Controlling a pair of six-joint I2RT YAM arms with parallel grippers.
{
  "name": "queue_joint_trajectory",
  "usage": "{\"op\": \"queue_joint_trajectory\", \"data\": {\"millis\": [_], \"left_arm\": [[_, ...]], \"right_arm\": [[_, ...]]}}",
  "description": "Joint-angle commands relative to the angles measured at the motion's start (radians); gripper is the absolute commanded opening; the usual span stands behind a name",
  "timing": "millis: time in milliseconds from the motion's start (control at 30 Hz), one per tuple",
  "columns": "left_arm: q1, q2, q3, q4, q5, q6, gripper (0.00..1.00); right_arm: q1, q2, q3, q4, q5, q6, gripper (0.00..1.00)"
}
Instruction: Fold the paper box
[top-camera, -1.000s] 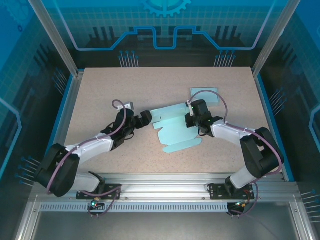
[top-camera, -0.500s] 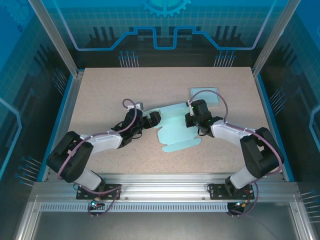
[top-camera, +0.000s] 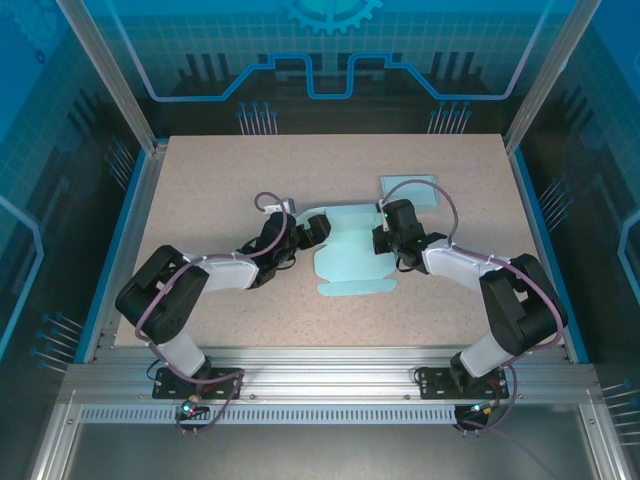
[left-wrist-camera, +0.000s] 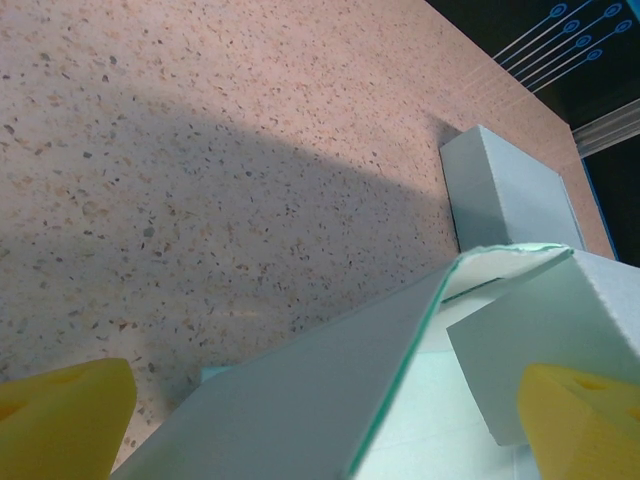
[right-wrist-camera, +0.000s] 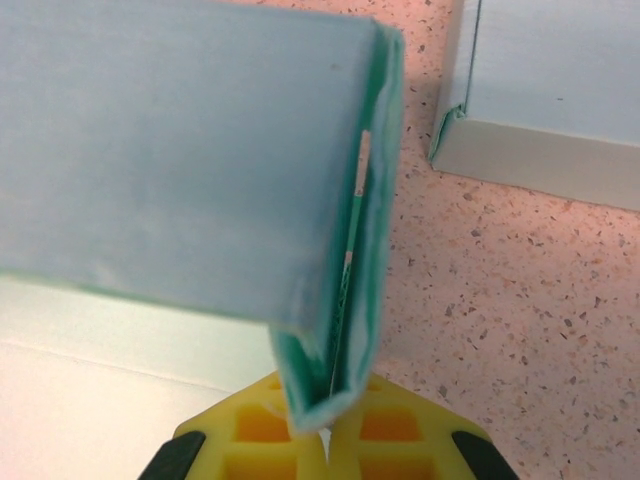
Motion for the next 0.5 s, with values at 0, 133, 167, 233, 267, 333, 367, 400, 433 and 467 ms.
{"op": "queue_joint_trajectory", "data": {"millis": [0,133,167,233,267,333,367,400,433,467], "left_arm": [[-0.02,-0.02,-0.077,0.158,-0.021,-0.033,0.99],[-0.018,-0.134,-0.198,0.186,-0.088,-0.04,0.99],[-0.019,-0.172,-0.224,0.173,-0.105,-0.046,0.99],[-0.02,-0.243,-0.264,0.127,-0.136,-0.078,0.99],[-0.022,-0.276,-0.288,0.114,-0.145,-0.091,0.99],[-0.033,-0.329,-0.326,0.099,-0.162,-0.114,0.99],[-0.039,-0.354,-0.341,0.085,-0.175,-0.128,0.99],[-0.048,-0.375,-0.352,0.063,-0.186,-0.137,0.99],[-0.055,-0.391,-0.352,0.036,-0.192,-0.145,0.99],[-0.063,-0.402,-0.347,0.003,-0.198,-0.156,0.99]], "right_arm": [[0.009,0.007,0.019,0.017,-0.019,0.023,0.0],[0.009,0.007,0.017,0.017,0.003,0.04,0.0],[0.009,0.007,0.017,0.017,0.008,0.041,0.0],[0.009,0.006,0.016,0.017,0.01,0.043,0.0],[0.009,0.006,0.017,0.017,0.01,0.042,0.0],[0.009,0.004,0.017,0.017,0.014,0.041,0.0],[0.009,0.003,0.014,0.017,0.016,0.041,0.0],[0.009,0.001,0.014,0.018,0.017,0.041,0.0],[0.009,-0.001,0.011,0.021,0.02,0.041,0.0],[0.009,-0.004,0.007,0.024,0.021,0.041,0.0]]}}
